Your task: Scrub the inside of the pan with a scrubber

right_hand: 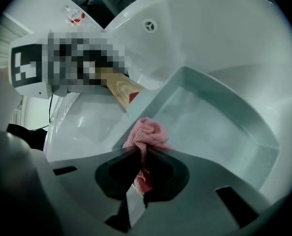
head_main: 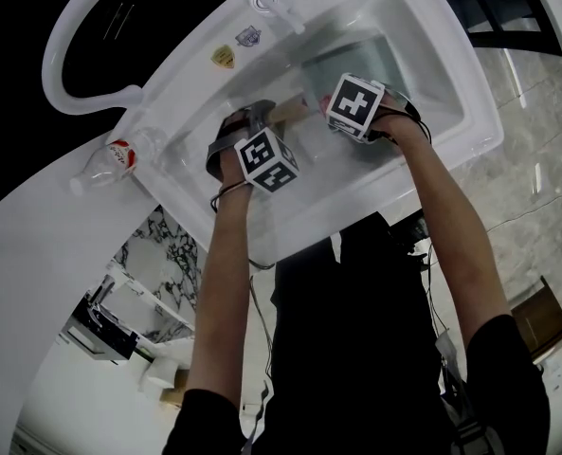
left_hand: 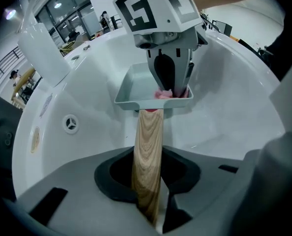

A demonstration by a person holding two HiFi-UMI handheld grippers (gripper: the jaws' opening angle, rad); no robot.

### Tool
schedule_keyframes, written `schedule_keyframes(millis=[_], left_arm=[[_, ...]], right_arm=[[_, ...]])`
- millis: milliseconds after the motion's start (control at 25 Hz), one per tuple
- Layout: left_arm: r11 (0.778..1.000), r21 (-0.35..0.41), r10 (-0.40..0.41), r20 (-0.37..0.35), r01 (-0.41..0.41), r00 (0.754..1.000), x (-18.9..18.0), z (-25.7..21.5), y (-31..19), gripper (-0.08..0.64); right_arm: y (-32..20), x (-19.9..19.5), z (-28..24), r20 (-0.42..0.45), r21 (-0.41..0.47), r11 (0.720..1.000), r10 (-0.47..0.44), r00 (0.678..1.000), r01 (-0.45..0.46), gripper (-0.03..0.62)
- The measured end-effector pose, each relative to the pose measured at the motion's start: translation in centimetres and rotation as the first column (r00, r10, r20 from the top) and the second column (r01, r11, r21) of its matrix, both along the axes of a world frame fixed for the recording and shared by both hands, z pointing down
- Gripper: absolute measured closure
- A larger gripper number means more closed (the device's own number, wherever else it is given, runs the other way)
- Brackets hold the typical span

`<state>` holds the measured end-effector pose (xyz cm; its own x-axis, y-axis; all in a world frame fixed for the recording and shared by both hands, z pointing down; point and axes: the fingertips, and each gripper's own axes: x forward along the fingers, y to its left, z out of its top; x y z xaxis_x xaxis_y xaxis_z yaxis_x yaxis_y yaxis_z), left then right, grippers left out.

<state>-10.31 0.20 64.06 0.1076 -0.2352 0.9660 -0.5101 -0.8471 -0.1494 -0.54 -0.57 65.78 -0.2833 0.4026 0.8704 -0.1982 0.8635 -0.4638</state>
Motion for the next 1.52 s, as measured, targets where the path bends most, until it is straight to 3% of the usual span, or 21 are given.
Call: schedule_keyframes(millis=[200, 400, 560, 760, 960, 1200, 1400, 1520], left_arm=[[1.000, -0.004, 0.001, 0.005, -0.001, 1.000, 0.0, 0.0, 0.0, 0.430], [1.000, -0.011, 0.005, 0.004, -0.005, 1.000, -0.1, 0.2, 0.1, 0.431], [1.000, -0.016, 0.010, 0.005, -0.010, 1.000, 0.0, 0.3, 0.2, 0.431], [1.000, -0.024, 0.013, 0.004, -0.013, 1.000, 0.0, 0.2, 0.2, 0.434], [1.000, -0.017, 0.026, 0.013, -0.026, 1.000, 0.1, 0.1, 0.2, 0.439], [0.999, -0.018, 0.032, 0.018, -0.031, 0.999, 0.1, 0.1, 0.2, 0.440], [0.999, -0.022, 0.033, 0.021, -0.032, 0.999, 0.2, 0.1, 0.3, 0.440], [0.999, -0.014, 0.038, 0.029, -0.037, 0.999, 0.1, 0.2, 0.3, 0.440]], right_arm=[[-0.2, 0.6, 0.2, -0.023, 0.004, 1.000, -0.001, 1.000, 0.001, 0.548], [-2.5, 5.3, 1.3, -0.177, 0.088, 0.993, -0.058, 0.982, 0.074, 0.548], [-4.7, 9.6, 2.3, -0.326, 0.165, 0.974, -0.097, 0.940, 0.158, 0.548], [-6.2, 10.6, 2.6, -0.360, 0.234, 0.952, -0.106, 0.927, 0.199, 0.548], [-9.8, 9.4, 2.6, -0.336, 0.423, 0.889, -0.025, 0.941, 0.175, 0.548], [-13.3, 7.4, 2.3, -0.285, 0.580, 0.804, 0.050, 0.957, 0.131, 0.548], [-15.7, 5.9, 2.0, -0.244, 0.669, 0.736, 0.088, 0.966, 0.102, 0.548], [-16.4, 5.3, 2.0, -0.242, 0.694, 0.710, 0.072, 0.968, 0.120, 0.548]])
